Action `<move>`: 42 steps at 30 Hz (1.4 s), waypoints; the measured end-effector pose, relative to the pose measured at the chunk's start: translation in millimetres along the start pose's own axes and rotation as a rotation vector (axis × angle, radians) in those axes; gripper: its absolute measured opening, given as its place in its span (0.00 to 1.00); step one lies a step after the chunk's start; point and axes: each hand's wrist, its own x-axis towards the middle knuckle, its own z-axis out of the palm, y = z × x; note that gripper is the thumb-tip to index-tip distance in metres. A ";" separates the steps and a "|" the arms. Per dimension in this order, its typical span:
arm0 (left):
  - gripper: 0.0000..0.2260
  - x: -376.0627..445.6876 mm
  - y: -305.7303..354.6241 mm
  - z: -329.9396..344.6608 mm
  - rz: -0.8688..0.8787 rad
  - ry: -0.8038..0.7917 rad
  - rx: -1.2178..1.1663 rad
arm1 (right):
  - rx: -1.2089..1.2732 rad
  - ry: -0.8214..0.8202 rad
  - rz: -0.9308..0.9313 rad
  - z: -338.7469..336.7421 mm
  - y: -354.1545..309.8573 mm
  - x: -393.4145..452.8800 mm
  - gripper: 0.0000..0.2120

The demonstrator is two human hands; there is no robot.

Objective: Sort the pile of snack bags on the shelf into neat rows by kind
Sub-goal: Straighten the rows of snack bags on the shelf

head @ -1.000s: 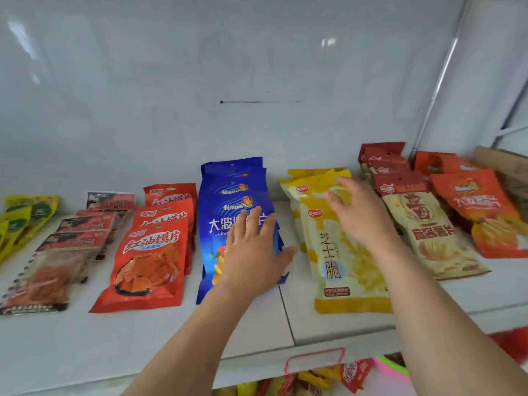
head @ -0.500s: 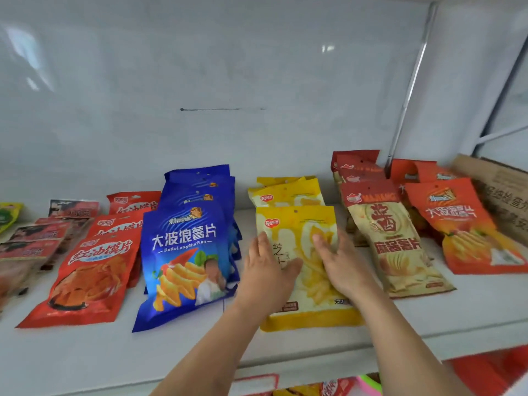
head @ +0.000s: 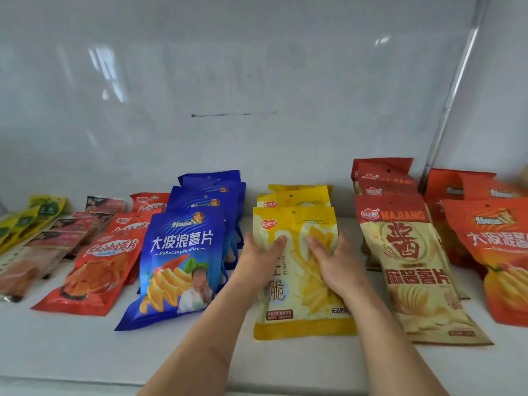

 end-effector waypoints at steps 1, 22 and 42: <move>0.26 2.4 0.4 0.4 -0.001 -0.009 -0.003 | 0.008 -0.005 0.006 0.6 -0.3 1.0 0.46; 0.21 9.0 -0.5 -3.2 0.266 0.003 0.283 | 0.056 0.050 0.076 -12.6 -18.4 11.6 0.55; 0.30 -30.7 -10.6 16.9 0.471 -0.043 1.147 | -0.755 0.014 -0.252 0.1 -81.0 84.0 0.36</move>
